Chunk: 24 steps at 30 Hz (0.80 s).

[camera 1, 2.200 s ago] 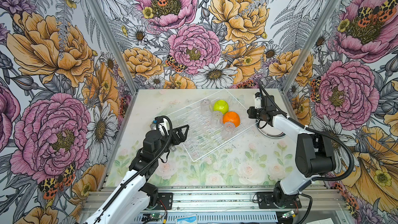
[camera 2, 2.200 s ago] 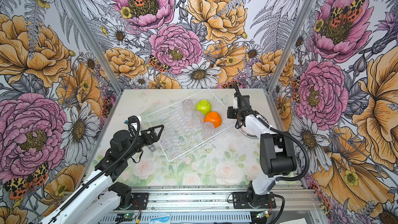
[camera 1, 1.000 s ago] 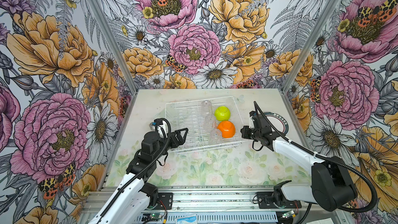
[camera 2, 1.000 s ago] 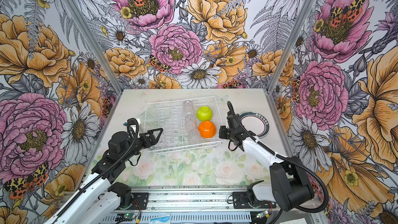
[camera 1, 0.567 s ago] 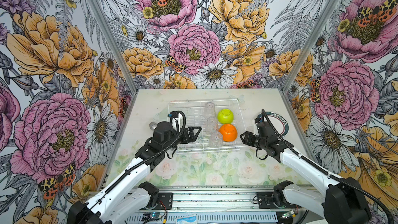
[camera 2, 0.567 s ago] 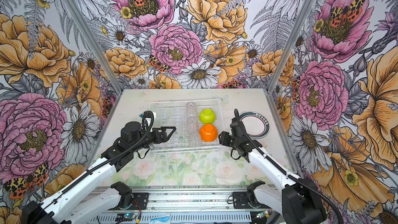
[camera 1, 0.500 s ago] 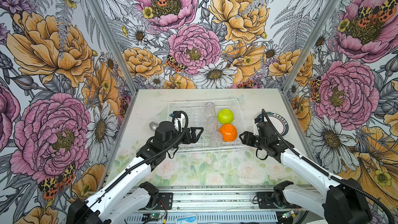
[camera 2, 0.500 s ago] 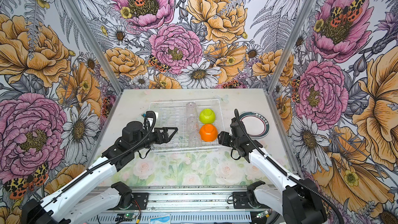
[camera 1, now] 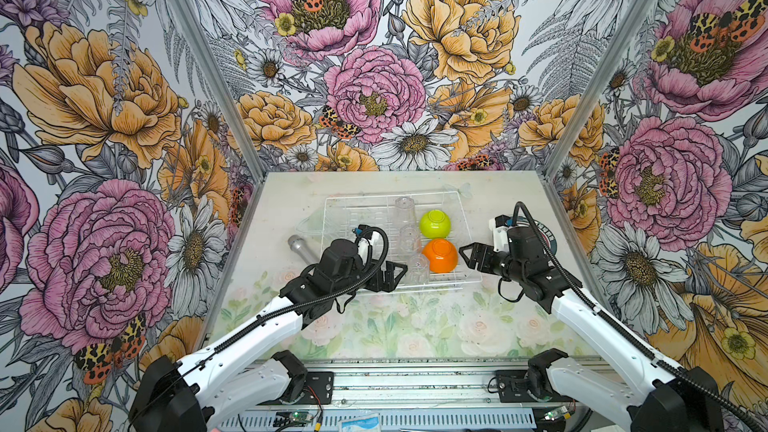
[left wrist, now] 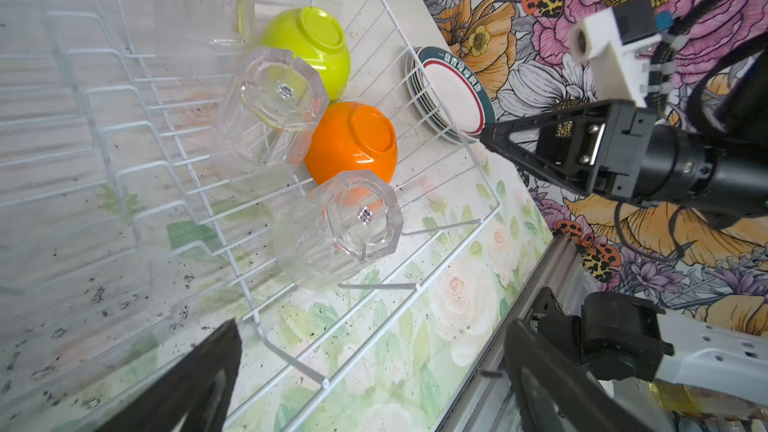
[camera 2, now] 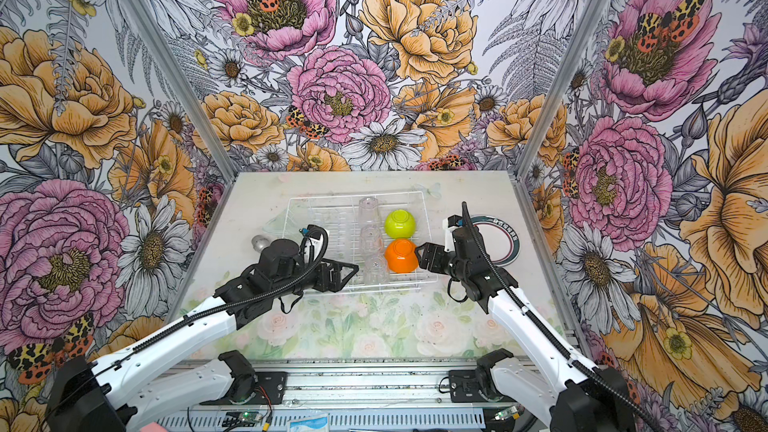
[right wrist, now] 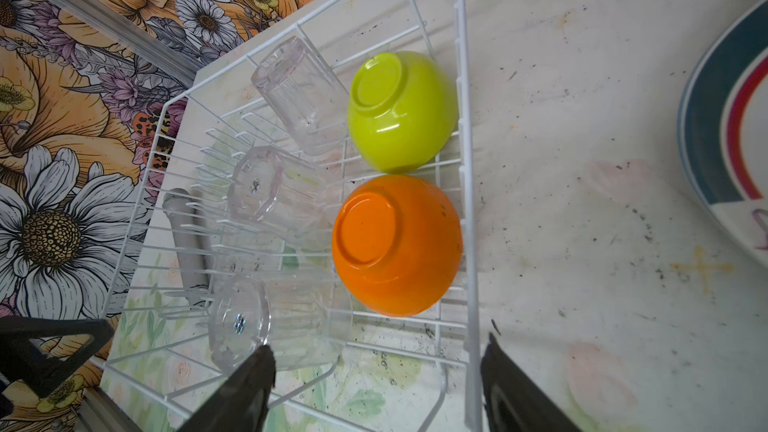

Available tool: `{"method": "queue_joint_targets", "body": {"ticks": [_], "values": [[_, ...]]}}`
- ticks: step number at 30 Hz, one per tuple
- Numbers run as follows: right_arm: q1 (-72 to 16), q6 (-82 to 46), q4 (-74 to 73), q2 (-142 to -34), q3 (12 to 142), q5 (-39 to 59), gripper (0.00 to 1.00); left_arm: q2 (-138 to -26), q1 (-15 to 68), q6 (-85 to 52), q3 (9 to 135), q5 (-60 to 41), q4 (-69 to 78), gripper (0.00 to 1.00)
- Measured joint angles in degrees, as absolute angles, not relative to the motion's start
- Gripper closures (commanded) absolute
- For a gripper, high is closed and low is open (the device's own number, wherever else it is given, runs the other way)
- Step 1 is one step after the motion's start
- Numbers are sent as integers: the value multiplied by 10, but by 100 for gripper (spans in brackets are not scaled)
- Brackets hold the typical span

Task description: Unload the mixed dishes from the dish rack

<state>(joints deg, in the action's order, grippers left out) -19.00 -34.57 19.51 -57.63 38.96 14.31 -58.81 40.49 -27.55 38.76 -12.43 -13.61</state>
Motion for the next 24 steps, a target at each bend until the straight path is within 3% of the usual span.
{"method": "queue_joint_targets", "body": {"ticks": [24], "values": [[-96, -318, 210, -579, 392, 213, 21, -885, 484, -194, 574, -69, -173, 1]]}}
